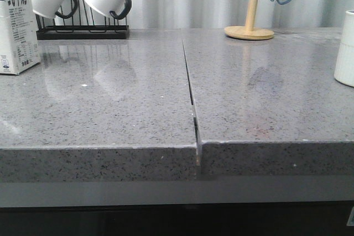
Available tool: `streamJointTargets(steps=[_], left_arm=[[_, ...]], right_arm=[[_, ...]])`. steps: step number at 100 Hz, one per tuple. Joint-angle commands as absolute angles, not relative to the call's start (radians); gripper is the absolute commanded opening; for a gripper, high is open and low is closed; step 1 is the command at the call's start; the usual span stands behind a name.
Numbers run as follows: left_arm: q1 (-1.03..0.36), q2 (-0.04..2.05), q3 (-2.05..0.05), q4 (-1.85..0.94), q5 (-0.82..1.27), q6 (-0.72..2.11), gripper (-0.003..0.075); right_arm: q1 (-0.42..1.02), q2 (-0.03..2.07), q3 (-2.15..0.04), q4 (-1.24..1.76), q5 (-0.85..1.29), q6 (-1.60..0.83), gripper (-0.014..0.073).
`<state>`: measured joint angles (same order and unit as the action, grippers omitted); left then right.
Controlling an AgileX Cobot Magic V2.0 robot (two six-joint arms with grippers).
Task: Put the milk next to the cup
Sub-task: 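Grasp the white HOME mug by its handle with the right gripper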
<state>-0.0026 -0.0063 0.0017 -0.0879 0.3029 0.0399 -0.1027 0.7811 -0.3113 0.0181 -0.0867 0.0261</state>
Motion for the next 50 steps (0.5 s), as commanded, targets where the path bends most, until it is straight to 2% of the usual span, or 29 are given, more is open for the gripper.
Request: streamJointTargets(steps=[1,50], left_arm=[[-0.005,-0.036,0.044,-0.098,0.225,0.031,-0.002],[-0.005,-0.036,0.044,-0.098,0.225,0.031,-0.002]], right_arm=[[-0.135,0.818,-0.35,0.0,-0.222,0.026,0.0321],[-0.171,1.118,-0.35,0.036,-0.595,0.026,0.0321]])
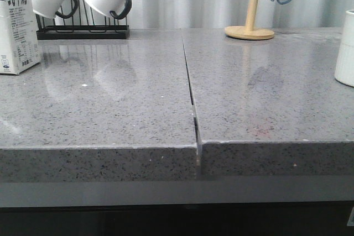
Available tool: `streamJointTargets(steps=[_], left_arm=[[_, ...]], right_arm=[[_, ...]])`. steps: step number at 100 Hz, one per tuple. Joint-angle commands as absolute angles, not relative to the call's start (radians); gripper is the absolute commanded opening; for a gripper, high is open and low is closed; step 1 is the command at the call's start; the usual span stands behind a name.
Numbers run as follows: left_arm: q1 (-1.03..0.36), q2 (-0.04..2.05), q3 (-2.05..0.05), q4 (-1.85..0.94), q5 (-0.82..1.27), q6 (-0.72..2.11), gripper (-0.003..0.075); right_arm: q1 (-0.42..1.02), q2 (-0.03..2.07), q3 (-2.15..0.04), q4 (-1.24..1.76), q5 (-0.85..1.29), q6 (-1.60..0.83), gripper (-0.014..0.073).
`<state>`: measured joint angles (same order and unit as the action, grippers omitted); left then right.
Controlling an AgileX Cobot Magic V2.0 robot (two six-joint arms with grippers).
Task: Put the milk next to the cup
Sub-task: 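Grasp the white HOME mug by its handle with the right gripper, then carry the mug toward the milk carton and set it down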
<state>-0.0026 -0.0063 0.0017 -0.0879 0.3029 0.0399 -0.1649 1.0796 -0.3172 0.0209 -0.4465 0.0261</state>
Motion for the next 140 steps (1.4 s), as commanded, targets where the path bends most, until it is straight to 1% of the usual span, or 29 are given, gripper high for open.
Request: streamJointTargets(steps=[1,20,39,44,50,65,70,84,98,110,122,140], left_arm=[[-0.005,-0.036,0.044,-0.098,0.225,0.031,-0.002],[-0.005,-0.036,0.044,-0.098,0.225,0.031,-0.002],[-0.005,-0.036,0.044,-0.098,0.225,0.031,-0.002],[-0.005,-0.036,0.044,-0.098,0.225,0.031,-0.0021],[-0.005,-0.036,0.044,-0.098,0.225,0.031,-0.002],[-0.005,-0.036,0.044,-0.098,0.225,0.031,-0.002],[-0.005,-0.036,0.044,-0.098,0.225,0.031,-0.002],[-0.005,-0.036,0.044,-0.098,0.225,0.031,-0.002],[-0.005,-0.036,0.044,-0.098,0.225,0.031,-0.002],[-0.005,-0.036,0.044,-0.098,0.225,0.031,-0.002],[-0.005,-0.036,0.044,-0.098,0.225,0.031,-0.002],[-0.005,-0.036,0.044,-0.098,0.225,0.031,-0.002]], right_arm=[[-0.171,1.128,-0.35,0.038,-0.605,0.026,0.0321],[-0.171,1.265,-0.36,0.059,-0.748,0.026,0.0321],[-0.171,1.383,-0.424,0.059,-0.763,0.036,0.032],[-0.171,1.403,-0.435,0.059,-0.771,0.038,0.0302],[-0.171,1.416,-0.443,0.059,-0.774,0.038,0.0241],[-0.171,1.421,-0.443,0.059,-0.778,0.038,-0.0025],[-0.171,1.421,-0.443,0.059,-0.778,0.038,-0.0074],[-0.145,1.4,-0.443,0.059,-0.785,0.038,-0.0067],[-0.065,1.368,-0.465,0.059,-0.772,0.038,-0.0067],[0.036,1.364,-0.513,0.063,-0.759,0.038,-0.0067],[0.135,1.374,-0.588,0.083,-0.698,0.019,-0.0067],[0.274,1.453,-0.708,0.086,-0.68,-0.042,-0.0067]])
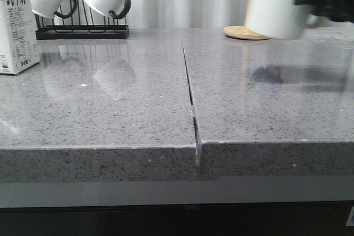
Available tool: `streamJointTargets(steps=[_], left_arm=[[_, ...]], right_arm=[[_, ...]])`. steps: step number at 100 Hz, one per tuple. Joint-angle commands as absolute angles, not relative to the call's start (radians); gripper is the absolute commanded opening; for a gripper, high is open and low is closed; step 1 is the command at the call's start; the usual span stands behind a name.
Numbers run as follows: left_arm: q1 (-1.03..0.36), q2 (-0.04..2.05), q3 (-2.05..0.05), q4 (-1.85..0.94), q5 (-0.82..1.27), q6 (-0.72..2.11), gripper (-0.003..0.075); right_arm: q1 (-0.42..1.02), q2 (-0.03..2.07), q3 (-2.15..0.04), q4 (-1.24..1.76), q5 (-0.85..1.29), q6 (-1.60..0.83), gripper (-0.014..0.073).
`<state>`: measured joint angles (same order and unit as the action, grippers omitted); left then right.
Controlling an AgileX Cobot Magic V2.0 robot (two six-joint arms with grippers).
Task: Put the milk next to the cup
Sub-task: 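Carry the mug toward the milk carton and set it down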
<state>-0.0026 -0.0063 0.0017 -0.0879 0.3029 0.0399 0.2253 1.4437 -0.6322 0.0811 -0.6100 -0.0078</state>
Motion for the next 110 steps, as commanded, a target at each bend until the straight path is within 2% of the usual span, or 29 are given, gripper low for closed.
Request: streamJointTargets(steps=[1,33,59,69,79,84,110], left_arm=[[-0.005,-0.036,0.044,-0.098,0.225,0.031,-0.002],[-0.005,-0.036,0.044,-0.098,0.225,0.031,-0.002],[-0.005,-0.036,0.044,-0.098,0.225,0.031,-0.002],[-0.005,-0.036,0.044,-0.098,0.225,0.031,-0.002],[-0.005,-0.036,0.044,-0.098,0.225,0.031,-0.002],[-0.005,-0.036,0.044,-0.098,0.225,0.031,-0.002],[-0.005,-0.036,0.044,-0.098,0.225,0.031,-0.002]], right_arm=[[0.284,1.458,-0.712,0.086,-0.68,-0.043,-0.0067],[0.439,1.664,-0.857,0.119,-0.69,-0.042,-0.0067],[0.487,1.749,-0.917,0.128,-0.691,-0.042,-0.0061],[0.487,1.75,-0.917,0.131,-0.684,-0.042,0.0023],[0.487,1.75,-0.917,0.131,-0.681,-0.042,0.0179],[0.487,1.75,-0.917,0.131,-0.676,-0.042,0.0229],[0.487,1.687,-0.817,0.131,-0.671,-0.041,0.0247]])
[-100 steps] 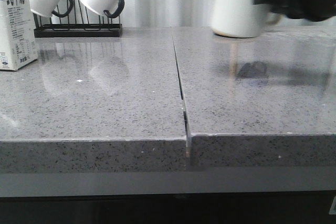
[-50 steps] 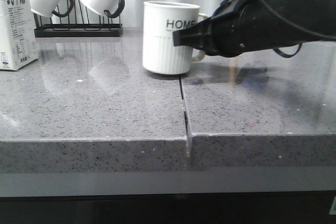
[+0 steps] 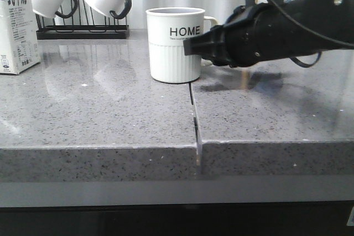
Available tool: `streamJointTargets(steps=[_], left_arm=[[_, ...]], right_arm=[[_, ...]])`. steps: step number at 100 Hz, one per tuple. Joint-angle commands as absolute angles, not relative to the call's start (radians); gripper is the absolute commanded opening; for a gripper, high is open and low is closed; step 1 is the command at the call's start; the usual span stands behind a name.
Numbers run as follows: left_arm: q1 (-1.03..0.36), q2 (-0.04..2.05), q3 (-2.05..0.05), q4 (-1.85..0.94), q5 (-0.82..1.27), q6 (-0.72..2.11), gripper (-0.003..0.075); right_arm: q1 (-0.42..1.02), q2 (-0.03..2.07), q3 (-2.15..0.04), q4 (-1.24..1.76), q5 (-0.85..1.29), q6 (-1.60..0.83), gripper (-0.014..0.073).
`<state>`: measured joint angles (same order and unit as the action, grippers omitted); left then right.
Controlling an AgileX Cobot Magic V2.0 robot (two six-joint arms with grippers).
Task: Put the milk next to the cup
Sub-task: 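Carry the mug toward the milk carton and set it down, then open the right gripper and withdraw it from the mug, then reach the left gripper to the Pascual milk carton and grasp it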
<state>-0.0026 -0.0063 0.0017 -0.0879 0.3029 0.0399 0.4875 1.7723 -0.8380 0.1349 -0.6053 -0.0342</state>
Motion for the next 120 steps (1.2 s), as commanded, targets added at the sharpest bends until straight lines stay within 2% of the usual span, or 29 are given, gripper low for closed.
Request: streamJointTargets(steps=[1,19,42,51,92,120], left_arm=[[-0.005,-0.036,0.044,-0.098,0.225,0.031,-0.002],[-0.005,-0.036,0.044,-0.098,0.225,0.031,-0.002],[-0.005,-0.036,0.044,-0.098,0.225,0.031,-0.002],[-0.005,-0.036,0.044,-0.098,0.225,0.031,-0.002],[-0.005,-0.036,0.044,-0.098,0.225,0.031,-0.002],[-0.005,-0.036,0.044,-0.098,0.225,0.031,-0.002]], right_arm=[[0.487,1.683,-0.813,0.131,-0.671,-0.041,0.0247],[0.484,1.52,-0.671,0.131,-0.664,-0.041,0.0215],[0.484,1.214,-0.532,0.131,-0.484,-0.041,0.0017],[0.484,1.1,-0.511,0.131,-0.381,-0.041,-0.0017],[0.484,0.599,-0.507,0.131,0.211,-0.041,-0.0018],[0.484,0.331,-0.487,0.13,0.401,-0.041,-0.0018]])
